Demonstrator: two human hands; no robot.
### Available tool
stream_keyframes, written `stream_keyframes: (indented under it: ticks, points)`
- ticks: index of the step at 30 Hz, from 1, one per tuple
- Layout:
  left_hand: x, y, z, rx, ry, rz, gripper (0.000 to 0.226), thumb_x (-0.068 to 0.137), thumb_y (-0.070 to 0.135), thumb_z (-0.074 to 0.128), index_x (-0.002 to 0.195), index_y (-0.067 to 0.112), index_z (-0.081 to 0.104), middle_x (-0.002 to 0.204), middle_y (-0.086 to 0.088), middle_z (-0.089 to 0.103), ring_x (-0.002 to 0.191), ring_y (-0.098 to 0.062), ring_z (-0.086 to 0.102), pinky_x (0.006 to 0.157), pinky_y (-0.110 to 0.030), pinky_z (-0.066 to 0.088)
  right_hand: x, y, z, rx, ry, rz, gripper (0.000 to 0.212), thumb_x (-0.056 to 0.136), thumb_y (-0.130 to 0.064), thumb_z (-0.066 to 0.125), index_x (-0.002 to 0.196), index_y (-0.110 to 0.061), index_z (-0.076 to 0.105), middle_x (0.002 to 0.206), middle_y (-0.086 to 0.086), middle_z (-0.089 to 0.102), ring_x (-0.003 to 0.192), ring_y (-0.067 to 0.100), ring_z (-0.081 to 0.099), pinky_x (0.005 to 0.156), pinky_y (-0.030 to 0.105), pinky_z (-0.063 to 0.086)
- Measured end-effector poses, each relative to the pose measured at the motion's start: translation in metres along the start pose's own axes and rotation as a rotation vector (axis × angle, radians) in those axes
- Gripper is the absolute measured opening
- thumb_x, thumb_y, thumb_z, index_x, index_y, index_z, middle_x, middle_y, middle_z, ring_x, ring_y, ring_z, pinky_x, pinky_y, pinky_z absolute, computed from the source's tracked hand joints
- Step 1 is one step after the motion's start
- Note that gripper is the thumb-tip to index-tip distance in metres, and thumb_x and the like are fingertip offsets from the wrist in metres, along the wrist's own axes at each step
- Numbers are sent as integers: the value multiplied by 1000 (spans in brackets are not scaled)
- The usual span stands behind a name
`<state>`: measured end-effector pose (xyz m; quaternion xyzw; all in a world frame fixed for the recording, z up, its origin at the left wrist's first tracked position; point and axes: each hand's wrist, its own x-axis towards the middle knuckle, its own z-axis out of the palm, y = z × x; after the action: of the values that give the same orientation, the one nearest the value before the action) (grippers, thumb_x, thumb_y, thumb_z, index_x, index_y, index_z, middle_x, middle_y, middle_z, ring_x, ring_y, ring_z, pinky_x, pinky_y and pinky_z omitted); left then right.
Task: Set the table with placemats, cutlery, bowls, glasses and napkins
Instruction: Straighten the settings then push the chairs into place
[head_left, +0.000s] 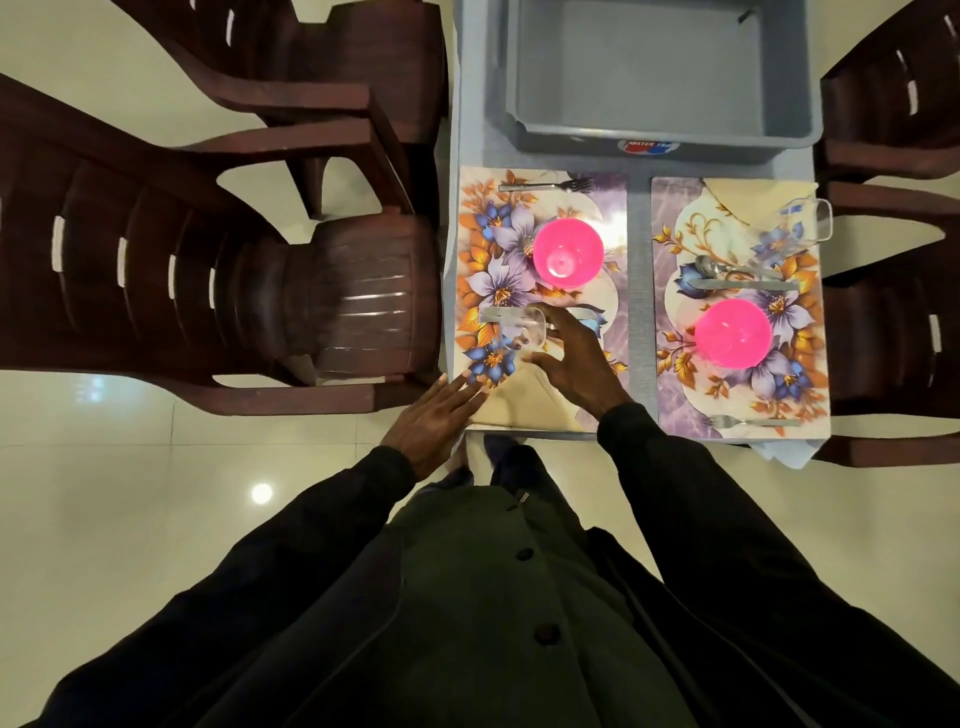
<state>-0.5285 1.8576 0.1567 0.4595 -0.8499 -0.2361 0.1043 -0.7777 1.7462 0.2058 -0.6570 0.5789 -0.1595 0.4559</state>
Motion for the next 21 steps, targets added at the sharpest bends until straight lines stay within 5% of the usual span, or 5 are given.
stream_keyframes:
  ticks: [8, 13, 17, 21]
  points:
    - [4, 3, 16, 24, -148, 123, 84, 79, -9, 75, 154, 8, 40, 160, -16, 37, 148, -36, 33, 118, -52, 30, -1, 2, -7, -6, -2, -37, 61, 92, -22, 76, 146, -18, 48, 145, -2, 55, 126, -3, 47, 110, 28, 43]
    - [1, 6, 24, 26, -178, 80, 92, 76, -4, 80, 156, 6, 35, 164, -16, 28, 152, -36, 22, 120, -46, 21, -5, 4, -10, 9, 1, -30, 65, 88, -16, 79, 145, -14, 49, 146, 3, 55, 131, 13, 52, 107, 26, 42]
    - [1, 12, 25, 30, -185, 44, 90, 76, -1, 81, 155, 6, 38, 163, -18, 30, 151, -34, 22, 117, -44, 21, -3, 7, -13, -4, -12, -27, 67, 87, -18, 80, 146, -14, 48, 148, 3, 54, 131, 12, 51, 100, 9, 38]
    - [1, 16, 25, 37, -195, 36, 87, 79, 2, 81, 154, 5, 39, 162, -19, 31, 149, -34, 19, 115, -47, 20, -4, 9, -13, 23, -16, -14, 67, 87, -20, 80, 146, -15, 48, 147, 2, 54, 131, 11, 51, 105, 19, 42]
